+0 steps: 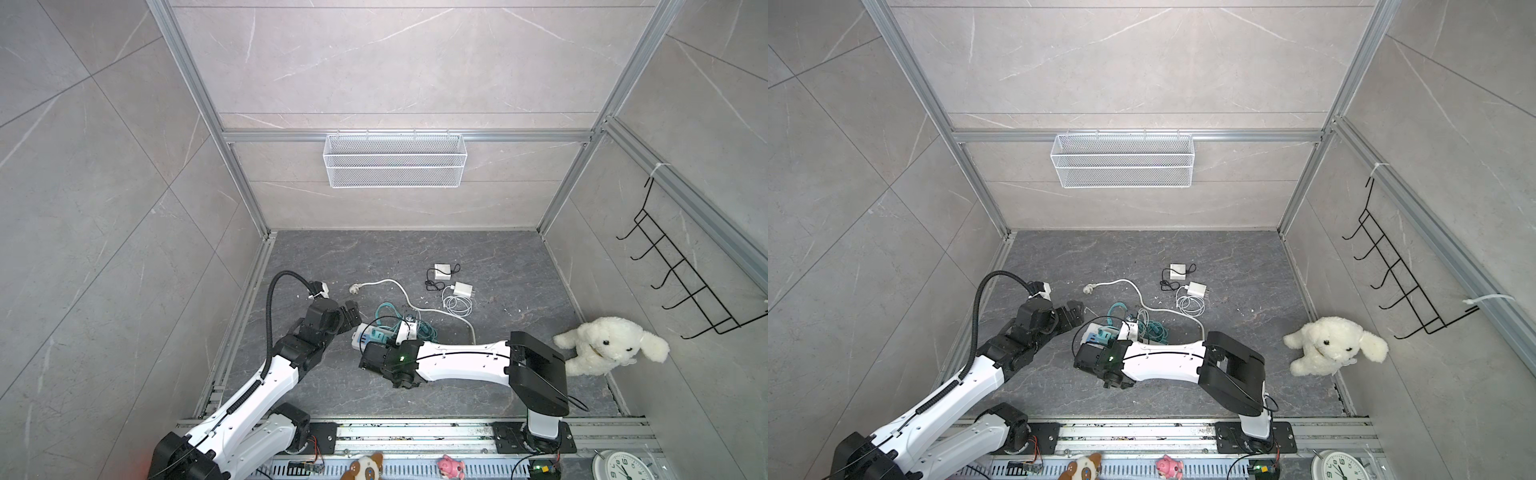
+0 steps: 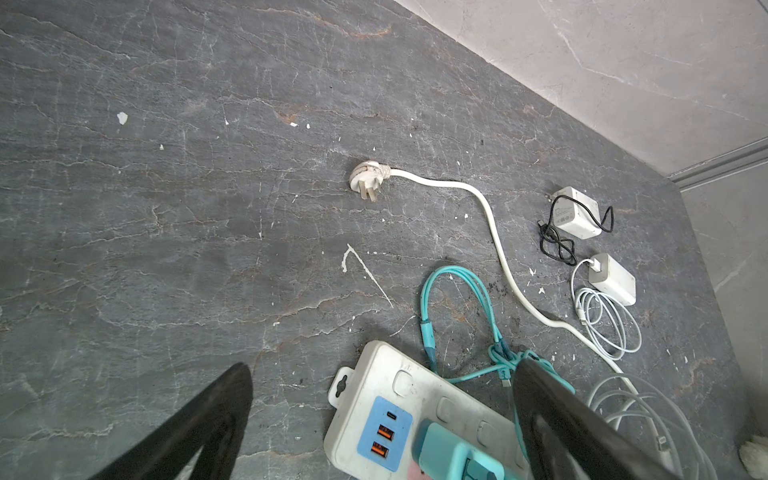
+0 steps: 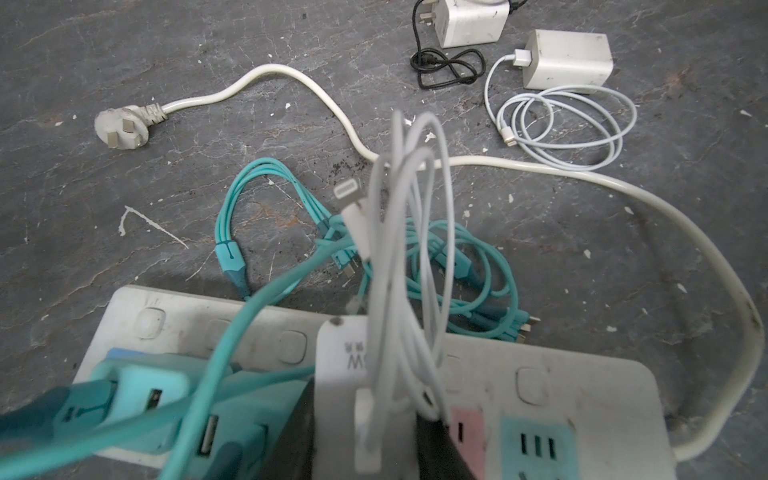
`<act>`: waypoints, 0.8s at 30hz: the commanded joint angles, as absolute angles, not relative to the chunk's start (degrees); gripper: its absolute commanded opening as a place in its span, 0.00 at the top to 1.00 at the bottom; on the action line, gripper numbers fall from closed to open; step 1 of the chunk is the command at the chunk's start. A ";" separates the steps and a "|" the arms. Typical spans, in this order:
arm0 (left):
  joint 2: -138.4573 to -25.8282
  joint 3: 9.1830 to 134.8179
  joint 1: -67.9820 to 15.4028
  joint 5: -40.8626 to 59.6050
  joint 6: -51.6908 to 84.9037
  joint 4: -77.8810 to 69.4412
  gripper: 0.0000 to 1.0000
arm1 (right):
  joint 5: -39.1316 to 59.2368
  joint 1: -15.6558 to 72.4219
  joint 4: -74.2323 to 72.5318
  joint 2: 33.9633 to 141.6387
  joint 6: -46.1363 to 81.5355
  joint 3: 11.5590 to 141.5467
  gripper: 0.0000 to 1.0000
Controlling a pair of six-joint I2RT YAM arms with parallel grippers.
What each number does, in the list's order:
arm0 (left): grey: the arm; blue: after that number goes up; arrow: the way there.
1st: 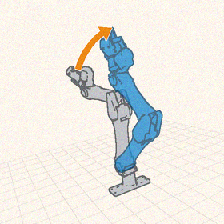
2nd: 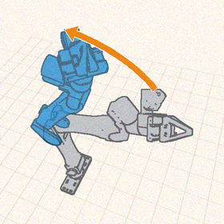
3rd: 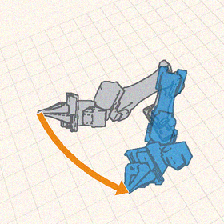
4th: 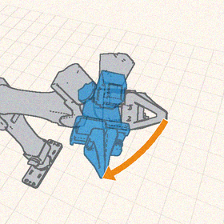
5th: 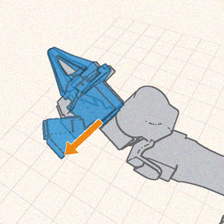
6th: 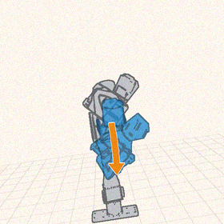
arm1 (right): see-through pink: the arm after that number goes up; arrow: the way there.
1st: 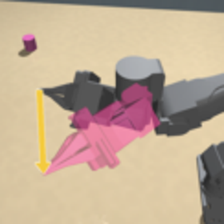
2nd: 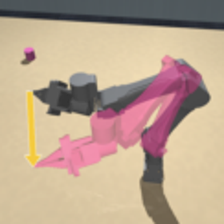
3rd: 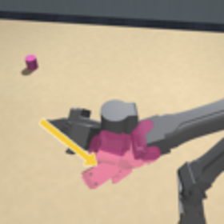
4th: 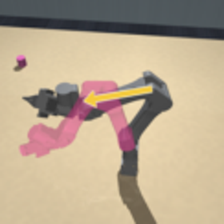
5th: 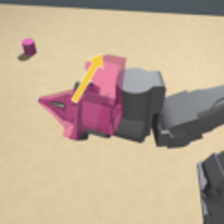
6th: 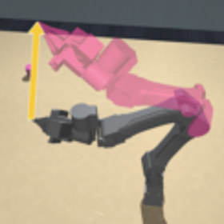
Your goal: Insert the plug
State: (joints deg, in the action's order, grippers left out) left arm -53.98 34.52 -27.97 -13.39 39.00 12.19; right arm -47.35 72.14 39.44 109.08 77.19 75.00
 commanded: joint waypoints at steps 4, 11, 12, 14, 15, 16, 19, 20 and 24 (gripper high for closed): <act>-53.50 34.42 -27.45 -14.41 37.97 11.38 0.00 | -47.02 72.61 40.42 109.47 80.10 73.94 0.95; -52.53 34.21 -27.40 -14.60 37.66 11.63 0.00 | -47.32 73.78 42.08 110.02 82.01 74.08 0.97; -52.40 34.25 -27.42 -14.66 37.49 11.73 0.00 | -47.49 73.91 42.71 110.12 82.08 74.57 0.97; -51.99 34.16 -27.42 -14.97 37.40 11.94 0.00 | -48.44 74.39 44.09 110.21 82.41 75.42 0.97; -51.84 33.94 -27.34 -15.16 37.26 11.94 0.00 | -48.76 74.40 44.73 110.29 82.57 75.88 0.97; -51.67 33.86 -27.32 -15.45 37.22 11.99 0.00 | -49.16 74.62 45.34 110.30 82.85 76.06 0.97; -51.49 33.73 -27.32 -15.56 36.93 12.17 0.00 | -48.91 74.44 45.46 111.41 82.95 76.20 0.97; -51.37 33.68 -27.28 -15.71 36.85 12.27 0.00 | -48.61 74.44 45.44 111.84 82.88 76.49 0.97; -50.24 33.64 -27.24 -16.10 36.76 12.98 0.00 | -48.00 74.44 46.31 113.32 83.38 77.18 0.97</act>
